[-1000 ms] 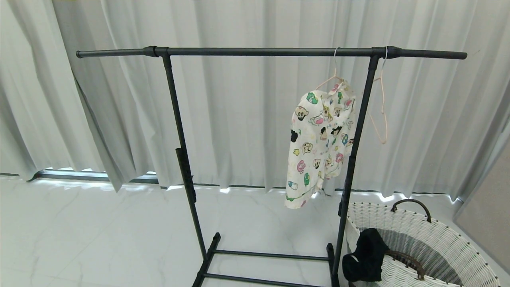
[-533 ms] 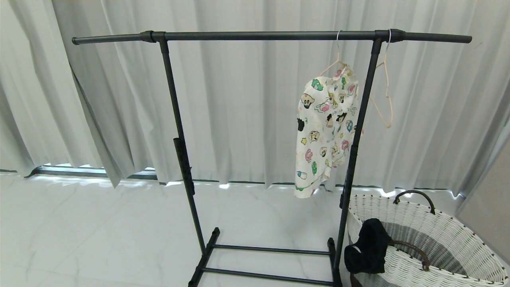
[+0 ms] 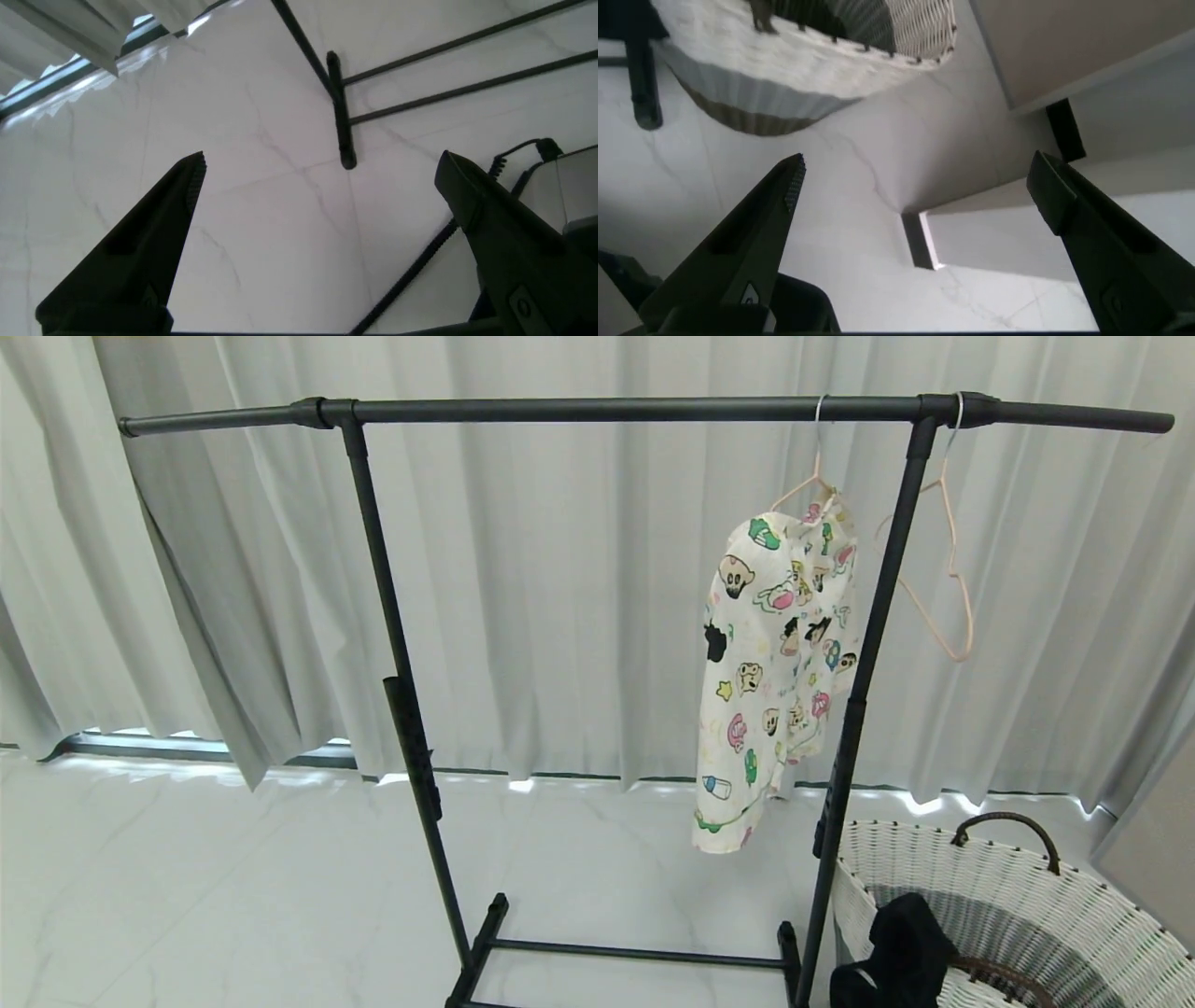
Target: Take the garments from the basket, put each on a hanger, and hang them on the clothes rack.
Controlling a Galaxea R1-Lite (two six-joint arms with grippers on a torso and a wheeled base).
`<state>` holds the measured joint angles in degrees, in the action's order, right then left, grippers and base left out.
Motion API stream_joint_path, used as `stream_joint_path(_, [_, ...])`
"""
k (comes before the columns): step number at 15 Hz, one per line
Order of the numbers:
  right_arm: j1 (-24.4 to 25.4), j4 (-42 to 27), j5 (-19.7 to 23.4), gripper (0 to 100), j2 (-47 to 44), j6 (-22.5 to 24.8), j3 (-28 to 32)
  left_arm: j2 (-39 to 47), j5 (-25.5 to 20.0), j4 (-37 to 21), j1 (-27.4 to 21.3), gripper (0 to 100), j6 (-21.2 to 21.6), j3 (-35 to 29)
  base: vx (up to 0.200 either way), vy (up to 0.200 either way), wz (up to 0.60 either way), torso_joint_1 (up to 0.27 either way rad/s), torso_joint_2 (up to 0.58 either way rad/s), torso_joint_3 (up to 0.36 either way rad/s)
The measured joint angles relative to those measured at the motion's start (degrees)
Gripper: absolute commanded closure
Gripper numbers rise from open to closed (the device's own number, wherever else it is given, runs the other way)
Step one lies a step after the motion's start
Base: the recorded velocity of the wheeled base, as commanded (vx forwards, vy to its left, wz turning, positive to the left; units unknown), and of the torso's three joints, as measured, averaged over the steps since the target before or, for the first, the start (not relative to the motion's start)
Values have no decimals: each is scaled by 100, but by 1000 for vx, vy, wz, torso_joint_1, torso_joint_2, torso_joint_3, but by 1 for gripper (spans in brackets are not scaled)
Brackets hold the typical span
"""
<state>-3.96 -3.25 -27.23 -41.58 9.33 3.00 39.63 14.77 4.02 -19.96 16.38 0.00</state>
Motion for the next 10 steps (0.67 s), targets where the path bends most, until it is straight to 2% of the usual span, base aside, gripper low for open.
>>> stream_joint_path(4, [17,0,9,0,10,24,0,2,-5,0,-10,0,-2,0,200,0,0,2,6,2])
stream_joint_path(6, [41,2,151,0,46,60,0,-20,-11,-1,-10,0,-38,0,0,0,0,0,0,0])
stream_joint_path(8, [236,2,1030,0,193,143,-2,-68,-11,0,-10,0,-126,0,0,0,0,0,0,0])
stream_joint_path(10, [486,0,1796,0,289,805,2,-127,-11,-1,-10,0,-156,0,0,0,0,0,0,0])
